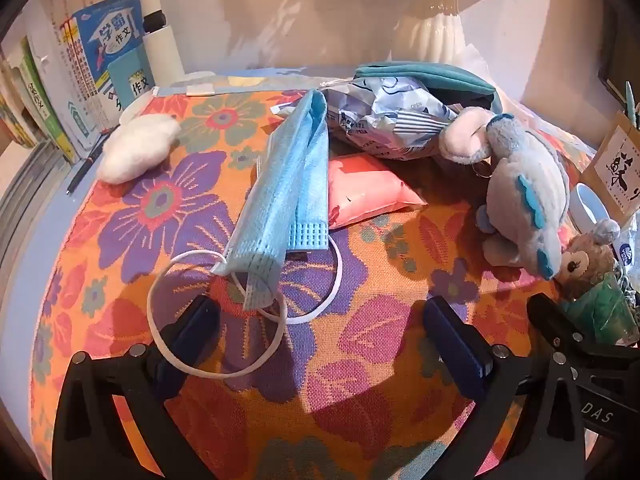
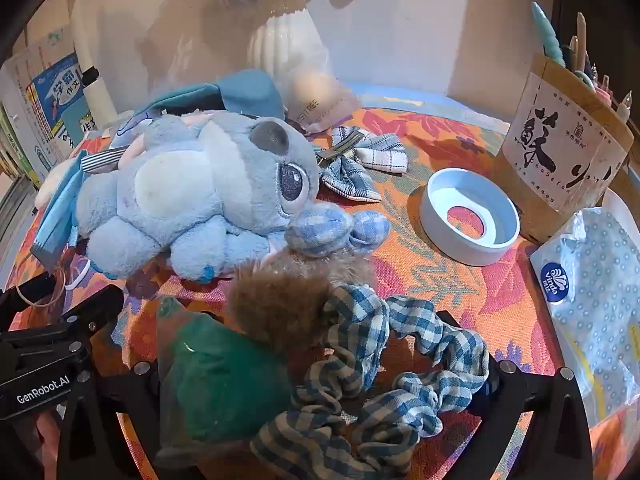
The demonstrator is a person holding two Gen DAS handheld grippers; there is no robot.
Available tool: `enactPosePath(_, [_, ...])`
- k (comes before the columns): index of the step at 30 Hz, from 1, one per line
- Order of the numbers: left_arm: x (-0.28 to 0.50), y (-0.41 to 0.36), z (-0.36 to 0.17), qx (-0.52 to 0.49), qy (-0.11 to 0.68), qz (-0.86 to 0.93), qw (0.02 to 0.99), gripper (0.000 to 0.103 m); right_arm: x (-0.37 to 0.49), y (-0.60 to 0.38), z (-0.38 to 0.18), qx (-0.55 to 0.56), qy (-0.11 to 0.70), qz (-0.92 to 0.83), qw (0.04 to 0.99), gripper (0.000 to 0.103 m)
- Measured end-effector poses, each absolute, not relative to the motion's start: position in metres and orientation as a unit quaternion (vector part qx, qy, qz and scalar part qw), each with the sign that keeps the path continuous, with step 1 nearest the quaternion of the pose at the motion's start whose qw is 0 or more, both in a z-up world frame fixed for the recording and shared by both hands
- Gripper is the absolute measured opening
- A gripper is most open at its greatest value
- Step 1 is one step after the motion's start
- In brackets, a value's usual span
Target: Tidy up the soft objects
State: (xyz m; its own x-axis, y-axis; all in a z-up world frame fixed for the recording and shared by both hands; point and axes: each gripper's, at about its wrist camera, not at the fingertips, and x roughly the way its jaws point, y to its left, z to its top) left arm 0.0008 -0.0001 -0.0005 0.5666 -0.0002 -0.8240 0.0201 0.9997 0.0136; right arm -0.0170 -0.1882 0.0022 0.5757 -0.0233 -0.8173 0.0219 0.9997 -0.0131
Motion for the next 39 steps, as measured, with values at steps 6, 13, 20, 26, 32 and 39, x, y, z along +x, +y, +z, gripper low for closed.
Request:
enactPosePath(6, [0.003,-0.002,-0.002,0.012,0.465,-0.006,0.885,0.103,-0.017,-0.188,0.002,-0.001,0.459,-0.013,0.888,0.103])
enactPosePath(13, [-0.027,-0.003,0.006,0.018,0.468,-0.015,0.884,0.102,-0.018,-0.189,0.004,0.0,0.478,-0.013,0.878,0.103])
enactPosePath(20, [-0.062,0.002,0.053,0.033,0.364,0.011,0.931,0.102,-0.056,-0.193,0.005,-0.013,0.496,0.026,0.868,0.103])
enactPosePath(26, [-0.062,0.006,0.071,0.033,0.285,0.089,0.954,0.102,-0.103,-0.204,0.054,0.016,0.339,0.034,0.94,0.103])
enactPosePath(32, [-0.05,-0.002,0.039,0.031,0.314,0.049,0.948,0.102,-0.095,-0.193,0.053,-0.006,0.316,0.021,0.948,0.103])
enactPosePath(39, [-0.054,-0.016,0.032,0.056,0.321,0.043,0.945,0.102,-0.095,-0.188,0.05,-0.021,0.305,0.011,0.952,0.103])
